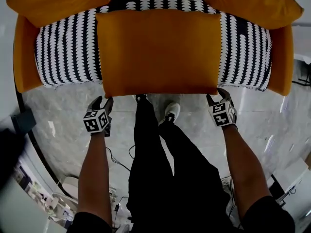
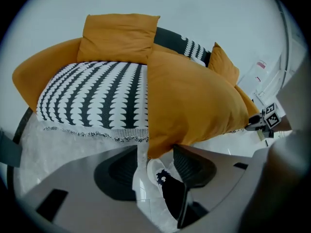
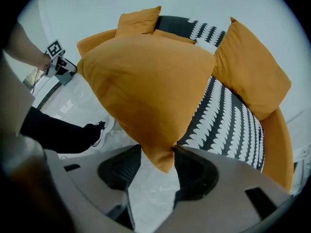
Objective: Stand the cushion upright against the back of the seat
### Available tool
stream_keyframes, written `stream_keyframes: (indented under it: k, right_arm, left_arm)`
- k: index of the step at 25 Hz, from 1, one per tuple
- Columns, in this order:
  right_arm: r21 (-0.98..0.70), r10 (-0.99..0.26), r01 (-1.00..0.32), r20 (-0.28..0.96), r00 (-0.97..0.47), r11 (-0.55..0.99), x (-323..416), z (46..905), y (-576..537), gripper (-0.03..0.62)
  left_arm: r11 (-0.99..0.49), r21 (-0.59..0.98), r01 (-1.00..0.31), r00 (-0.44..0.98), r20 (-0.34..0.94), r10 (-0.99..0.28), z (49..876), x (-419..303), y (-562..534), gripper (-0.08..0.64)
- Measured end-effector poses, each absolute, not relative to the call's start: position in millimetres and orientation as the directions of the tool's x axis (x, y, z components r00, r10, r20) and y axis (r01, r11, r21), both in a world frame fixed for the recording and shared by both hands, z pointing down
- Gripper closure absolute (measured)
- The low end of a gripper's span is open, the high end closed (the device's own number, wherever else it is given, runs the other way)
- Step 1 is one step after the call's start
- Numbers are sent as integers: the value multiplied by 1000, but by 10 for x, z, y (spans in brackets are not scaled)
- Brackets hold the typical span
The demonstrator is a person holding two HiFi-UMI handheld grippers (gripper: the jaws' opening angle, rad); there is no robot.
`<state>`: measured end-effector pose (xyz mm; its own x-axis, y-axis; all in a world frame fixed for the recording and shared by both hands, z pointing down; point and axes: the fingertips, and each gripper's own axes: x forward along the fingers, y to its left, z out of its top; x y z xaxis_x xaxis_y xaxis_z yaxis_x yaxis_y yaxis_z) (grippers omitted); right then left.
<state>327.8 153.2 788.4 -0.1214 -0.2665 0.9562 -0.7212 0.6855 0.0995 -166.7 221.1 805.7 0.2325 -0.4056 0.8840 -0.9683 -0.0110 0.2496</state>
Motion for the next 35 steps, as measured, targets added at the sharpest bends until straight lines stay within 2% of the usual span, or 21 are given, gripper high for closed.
stream_keyframes:
  k: [4,5,6,7,9,14,20,26,35]
  right_arm:
    - [107,-245,-732,966,-83,673,3269,7939,1483,390]
    - [100,-240,-737,967,-86,668,3251,7931,1480,412]
    - [91,-237,-744,967,-92,662,3231,7912,1472,442]
    - [83,-235,-750,967,-99,657,3215,7886,1460,464]
    - [68,-229,-762,968,-107,644,3206,7822,1441,489]
    - [38,-249,-811,959,-135,584,3100,7512,1331,511]
    - [-1,-350,-882,918,-188,471,3069,6972,1057,520]
    - [16,-405,-911,899,-168,412,2998,6534,745,519]
    - [-3,-482,-980,870,-101,200,2991,5941,123,525]
  left_arm:
    - [-28,307,-951,295,879,-376,8175,-1567,2118,330]
    - [-41,327,-944,319,872,-371,8166,-1529,2098,359]
    - [-63,339,-938,338,867,-367,8143,-1486,2073,427]
    - [-90,340,-936,349,864,-363,8110,-1449,2046,463]
    - [-132,329,-935,354,863,-359,8043,-1401,1994,502]
    - [-147,321,-936,353,854,-383,7764,-1483,1893,514]
    - [-131,330,-935,352,811,-467,7167,-1494,1661,517]
    - [-167,319,-933,359,794,-490,6641,-1570,1238,517]
    - [-276,306,-911,406,778,-480,5927,-1655,471,518]
